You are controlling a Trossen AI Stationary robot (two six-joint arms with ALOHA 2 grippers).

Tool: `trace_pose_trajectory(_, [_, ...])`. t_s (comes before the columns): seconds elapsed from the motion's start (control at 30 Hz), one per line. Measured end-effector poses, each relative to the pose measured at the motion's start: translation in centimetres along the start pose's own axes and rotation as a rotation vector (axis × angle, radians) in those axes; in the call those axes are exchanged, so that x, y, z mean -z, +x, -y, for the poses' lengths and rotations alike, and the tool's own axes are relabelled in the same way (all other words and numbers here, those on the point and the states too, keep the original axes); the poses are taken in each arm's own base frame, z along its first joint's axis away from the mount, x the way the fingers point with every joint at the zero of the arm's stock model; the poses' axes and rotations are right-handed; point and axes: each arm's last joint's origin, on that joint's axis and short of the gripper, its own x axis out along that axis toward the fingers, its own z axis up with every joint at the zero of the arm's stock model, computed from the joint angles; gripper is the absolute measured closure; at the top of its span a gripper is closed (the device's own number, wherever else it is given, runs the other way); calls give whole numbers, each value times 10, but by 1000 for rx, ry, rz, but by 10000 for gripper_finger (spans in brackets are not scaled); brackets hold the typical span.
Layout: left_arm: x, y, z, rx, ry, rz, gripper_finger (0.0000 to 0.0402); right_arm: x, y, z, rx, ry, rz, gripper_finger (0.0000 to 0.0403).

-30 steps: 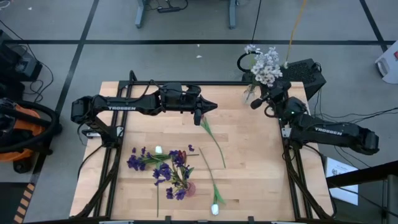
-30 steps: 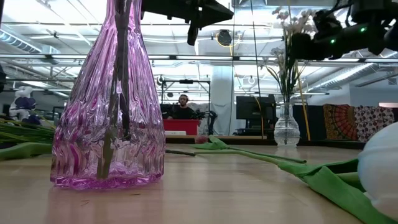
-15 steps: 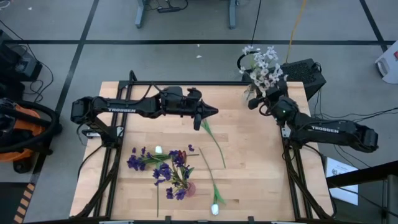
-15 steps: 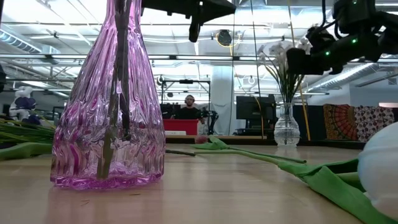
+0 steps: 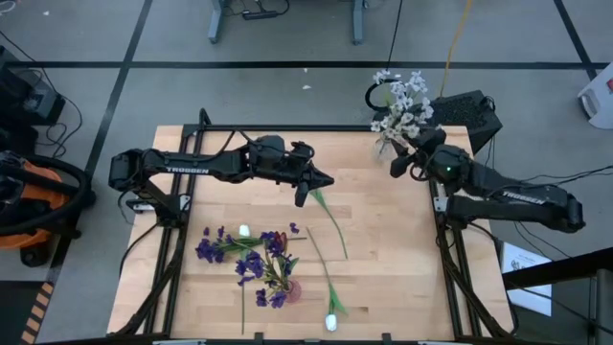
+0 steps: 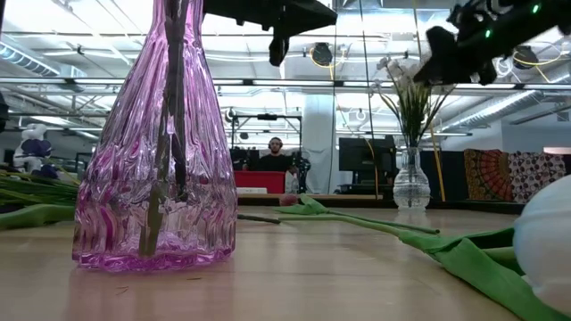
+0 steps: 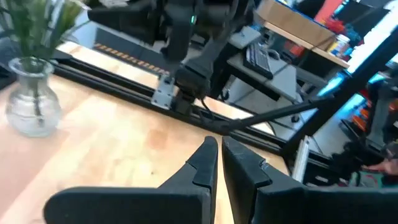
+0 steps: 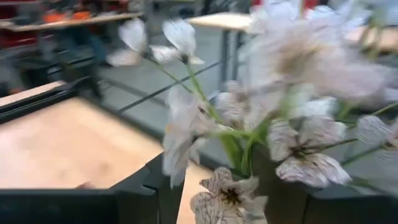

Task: Sort flowers into vase by color
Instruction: Put the violet flower into the pink vase

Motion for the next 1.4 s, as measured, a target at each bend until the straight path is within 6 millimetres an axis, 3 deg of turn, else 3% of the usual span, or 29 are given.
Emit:
trace_pose_trajectory(0.17, [3, 0, 0, 23, -9, -44, 372, -29, -16, -2, -101, 121, -74, 248])
trace_pose_trajectory(0.33, [9, -2, 0, 55, -27, -115, 372, -33, -22, -6, -194, 264, -182, 270])
trace_pose_trajectory(0.5, [9, -19, 5, 19, -55, -208, 372, -21, -19, -19, -281, 345, -357, 307])
trace_pose_trajectory(0.73, [11, -55, 20, -196, -56, -304, 372, -3, -11, -55, -351, 323, -506, 396])
trace_pose_trajectory(1.1, [49, -99, 54, -514, -109, -515, 372, 35, -15, -114, -388, 376, -718, 402])
trace_pose_trajectory(1.23, [67, -118, 64, -673, -207, -496, 372, 47, -23, -130, -384, 409, -769, 402])
trace_pose_trajectory(1.4, [92, -134, 77, -740, -346, -430, 372, 60, -33, -140, -353, 406, -803, 402])
